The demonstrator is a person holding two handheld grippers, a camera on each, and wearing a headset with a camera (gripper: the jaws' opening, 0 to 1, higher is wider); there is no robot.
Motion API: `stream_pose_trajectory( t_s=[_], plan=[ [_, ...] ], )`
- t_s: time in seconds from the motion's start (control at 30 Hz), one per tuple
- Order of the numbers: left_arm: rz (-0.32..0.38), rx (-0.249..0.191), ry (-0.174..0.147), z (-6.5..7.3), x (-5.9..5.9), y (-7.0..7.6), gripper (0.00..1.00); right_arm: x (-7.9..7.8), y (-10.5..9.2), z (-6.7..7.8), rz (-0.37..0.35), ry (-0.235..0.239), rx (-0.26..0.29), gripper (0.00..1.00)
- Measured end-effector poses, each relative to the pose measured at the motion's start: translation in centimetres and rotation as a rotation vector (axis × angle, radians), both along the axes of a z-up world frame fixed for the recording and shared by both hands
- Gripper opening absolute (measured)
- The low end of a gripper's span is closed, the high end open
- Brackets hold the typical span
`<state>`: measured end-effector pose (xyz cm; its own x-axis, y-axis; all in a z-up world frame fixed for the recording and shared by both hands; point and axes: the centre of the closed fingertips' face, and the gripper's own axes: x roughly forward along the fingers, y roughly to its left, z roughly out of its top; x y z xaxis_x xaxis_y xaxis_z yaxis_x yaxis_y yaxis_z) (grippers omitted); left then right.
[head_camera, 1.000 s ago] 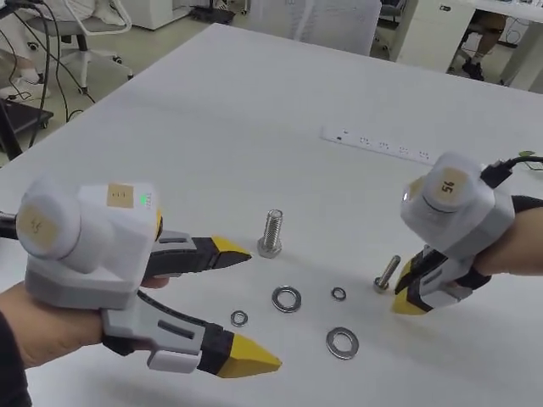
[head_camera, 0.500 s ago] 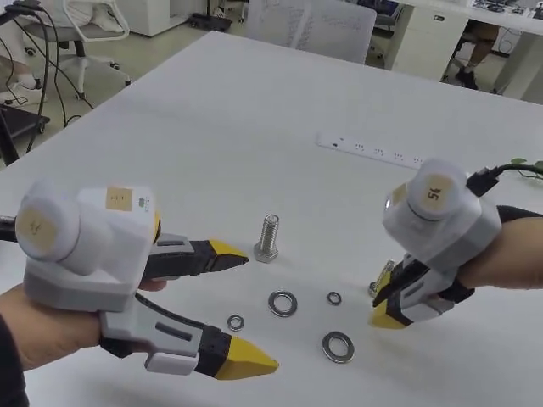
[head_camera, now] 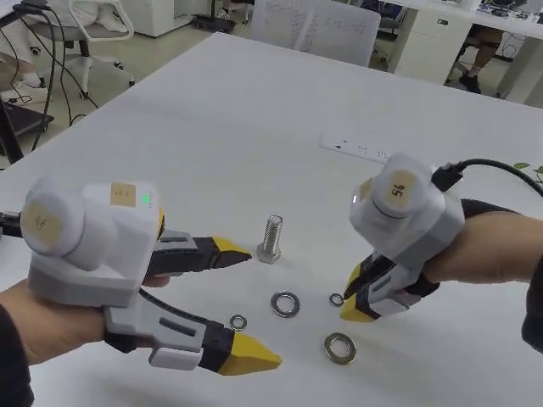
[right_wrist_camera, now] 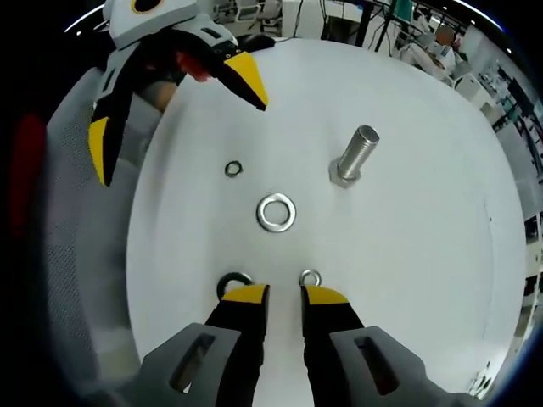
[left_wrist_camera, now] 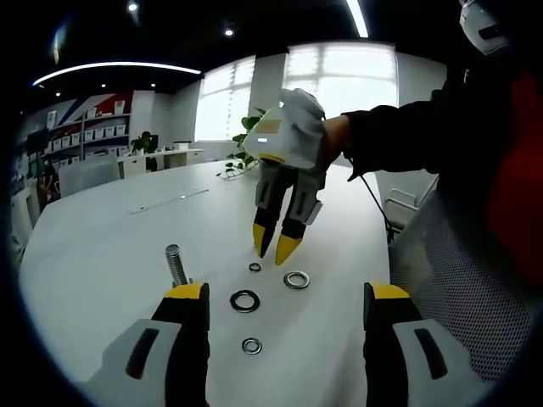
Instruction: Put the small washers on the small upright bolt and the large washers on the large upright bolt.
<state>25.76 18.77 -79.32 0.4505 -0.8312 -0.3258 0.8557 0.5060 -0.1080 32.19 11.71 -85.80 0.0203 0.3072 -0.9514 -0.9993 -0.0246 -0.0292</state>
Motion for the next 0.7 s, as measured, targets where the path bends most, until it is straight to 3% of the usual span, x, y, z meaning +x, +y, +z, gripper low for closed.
stream_pose_trajectory(
  t_s=[0.4, 0.7],
  plan=[
    [0.002, 0.000, 0.001, -0.2, 0.0, 0.1, 0.73, 1.6, 0.3, -1.3, -0.042, -0.049, -0.033, 0.18],
    [0.003, 0.000, 0.001, -0.2, 0.0, 0.2, 0.73, 1.8, 0.4, -2.0, -0.080, -0.032, -0.042, 0.18]
  ],
)
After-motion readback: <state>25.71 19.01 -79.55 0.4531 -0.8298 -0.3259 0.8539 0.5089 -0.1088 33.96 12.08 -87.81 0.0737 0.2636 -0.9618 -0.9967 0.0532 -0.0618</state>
